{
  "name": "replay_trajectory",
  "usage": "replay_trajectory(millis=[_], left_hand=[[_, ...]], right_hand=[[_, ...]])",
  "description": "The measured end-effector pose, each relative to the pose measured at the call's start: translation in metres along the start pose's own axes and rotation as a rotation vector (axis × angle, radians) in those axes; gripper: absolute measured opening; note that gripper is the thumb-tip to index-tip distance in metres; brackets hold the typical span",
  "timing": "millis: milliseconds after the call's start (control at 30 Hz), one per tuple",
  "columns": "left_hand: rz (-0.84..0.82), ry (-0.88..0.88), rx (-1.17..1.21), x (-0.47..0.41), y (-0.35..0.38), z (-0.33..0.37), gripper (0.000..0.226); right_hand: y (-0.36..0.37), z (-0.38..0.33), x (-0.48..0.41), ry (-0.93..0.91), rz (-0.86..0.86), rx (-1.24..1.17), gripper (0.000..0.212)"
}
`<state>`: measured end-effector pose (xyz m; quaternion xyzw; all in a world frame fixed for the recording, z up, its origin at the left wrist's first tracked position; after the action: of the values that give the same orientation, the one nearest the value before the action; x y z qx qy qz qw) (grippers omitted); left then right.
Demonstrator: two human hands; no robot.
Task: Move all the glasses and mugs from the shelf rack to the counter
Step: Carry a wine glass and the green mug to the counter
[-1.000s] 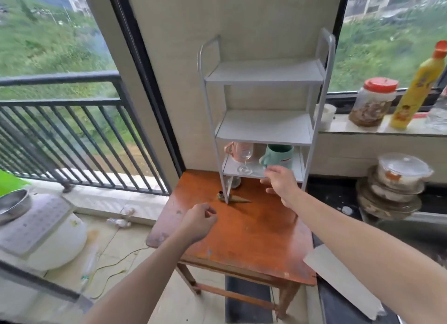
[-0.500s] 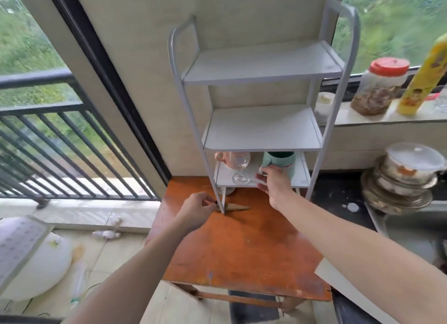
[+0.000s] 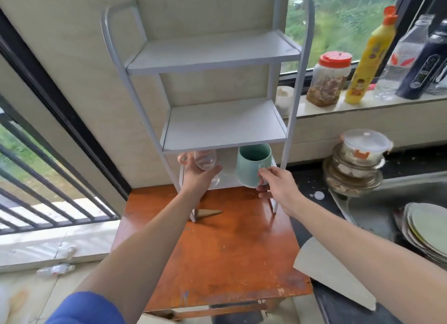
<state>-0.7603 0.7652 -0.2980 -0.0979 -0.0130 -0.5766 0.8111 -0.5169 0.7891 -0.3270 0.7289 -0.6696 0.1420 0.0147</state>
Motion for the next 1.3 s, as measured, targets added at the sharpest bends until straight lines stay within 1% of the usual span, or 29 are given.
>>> replay_trajectory(millis=[100,233,267,333,367,467,633,700,867,933,1067,1300], left_hand=[[0.019,0.003,0.047,-0.006,0.004,-0.004,0.064],[0.004,-0.033,0.052,0.007,0.005,-0.008,0.074],[-0.003,-0.051,0.062,0.014,0.005,-0.009,0.071],[-0.022,-0.1,0.098,0.03,0.002,-0.01,0.056],[-0.042,-0.129,0.106,0.038,0.001,-0.01,0.054],[-0.124,-0.205,0.095,0.063,0.003,-0.012,0.059],[-0.263,-0.203,0.065,0.112,0.024,-0.01,0.048],[-0.312,-0.227,0.054,0.136,0.04,-0.018,0.05],[-0.463,-0.29,-0.012,0.206,0.103,-0.043,0.051],[-0.561,-0.31,-0.041,0.237,0.138,-0.048,0.053],[-0.76,-0.3,-0.089,0.298,0.219,-0.04,0.053],[-1.06,-0.226,-0.157,0.427,0.372,-0.005,0.035]], right_hand=[[-0.004,-0.001,0.001,-0.037,0.0,0.001,0.031],[-0.009,0.001,0.009,-0.021,-0.022,-0.016,0.028],[-0.009,0.001,0.013,-0.01,-0.03,-0.016,0.028],[-0.01,0.003,0.022,0.009,-0.047,-0.018,0.029],[-0.011,0.003,0.028,0.018,-0.051,-0.019,0.03],[-0.016,0.005,0.052,0.028,-0.051,-0.04,0.032],[-0.046,0.022,0.111,0.063,0.012,-0.08,0.033],[-0.062,0.041,0.144,0.099,0.05,-0.095,0.033],[-0.124,0.096,0.235,0.22,0.161,-0.092,0.031],[-0.157,0.112,0.273,0.261,0.222,-0.089,0.031],[-0.232,0.132,0.349,0.28,0.376,-0.134,0.033],[-0.368,0.157,0.483,0.279,0.679,-0.189,0.034]])
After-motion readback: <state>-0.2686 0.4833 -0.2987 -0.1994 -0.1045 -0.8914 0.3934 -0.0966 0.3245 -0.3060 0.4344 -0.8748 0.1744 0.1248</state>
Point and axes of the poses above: each hand's wrist, its own x-axis away from the middle knuckle, its own y-axis out of the palm, z = x × y, the point moved 10 cm from there along -x, towards the middle knuckle, and after that the axes turned 6 degrees about x, right-handed, at the moved point
